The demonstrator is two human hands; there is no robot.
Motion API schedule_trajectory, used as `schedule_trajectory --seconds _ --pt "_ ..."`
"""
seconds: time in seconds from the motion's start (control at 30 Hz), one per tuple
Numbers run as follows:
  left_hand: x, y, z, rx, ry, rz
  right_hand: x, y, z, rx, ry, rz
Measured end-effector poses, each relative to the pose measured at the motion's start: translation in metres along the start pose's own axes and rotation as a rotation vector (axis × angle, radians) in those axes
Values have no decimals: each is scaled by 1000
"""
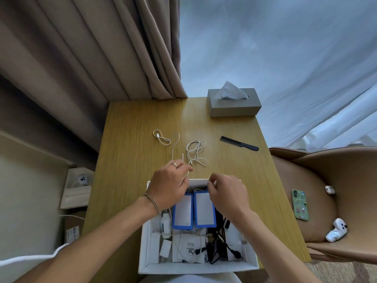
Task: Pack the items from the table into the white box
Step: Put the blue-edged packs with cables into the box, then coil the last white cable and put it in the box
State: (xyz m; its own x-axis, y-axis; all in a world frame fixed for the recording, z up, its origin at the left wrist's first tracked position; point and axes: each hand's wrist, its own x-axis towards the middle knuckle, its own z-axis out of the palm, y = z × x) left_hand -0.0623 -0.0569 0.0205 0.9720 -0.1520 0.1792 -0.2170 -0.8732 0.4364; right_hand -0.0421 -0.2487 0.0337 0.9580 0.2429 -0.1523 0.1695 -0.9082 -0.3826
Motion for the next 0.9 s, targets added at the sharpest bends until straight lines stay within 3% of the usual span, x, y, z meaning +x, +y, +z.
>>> schedule_trajectory --seconds 0.13,0.3,0.43,0.53,0.63,0.77,0.9 --pt "31 -28 1 105 -113 -134 24 -16 -5 57 7 9" --pt "61 -48 16 253 -445 -242 36 -25 -4 78 -4 24" --pt "74 -50 29 364 -624 -240 36 -26 -3 99 1 36" --pt "79 -51 36 318 -713 -214 34 -24 -4 112 4 32" --pt "79 -50 35 73 -634 -271 33 -20 -7 140 25 30" --pt "73 -45 14 -202 -365 -360 33 -20 -14 221 74 11" --pt "66 -32 -30 -758 -136 -448 33 -26 -25 350 154 -35"
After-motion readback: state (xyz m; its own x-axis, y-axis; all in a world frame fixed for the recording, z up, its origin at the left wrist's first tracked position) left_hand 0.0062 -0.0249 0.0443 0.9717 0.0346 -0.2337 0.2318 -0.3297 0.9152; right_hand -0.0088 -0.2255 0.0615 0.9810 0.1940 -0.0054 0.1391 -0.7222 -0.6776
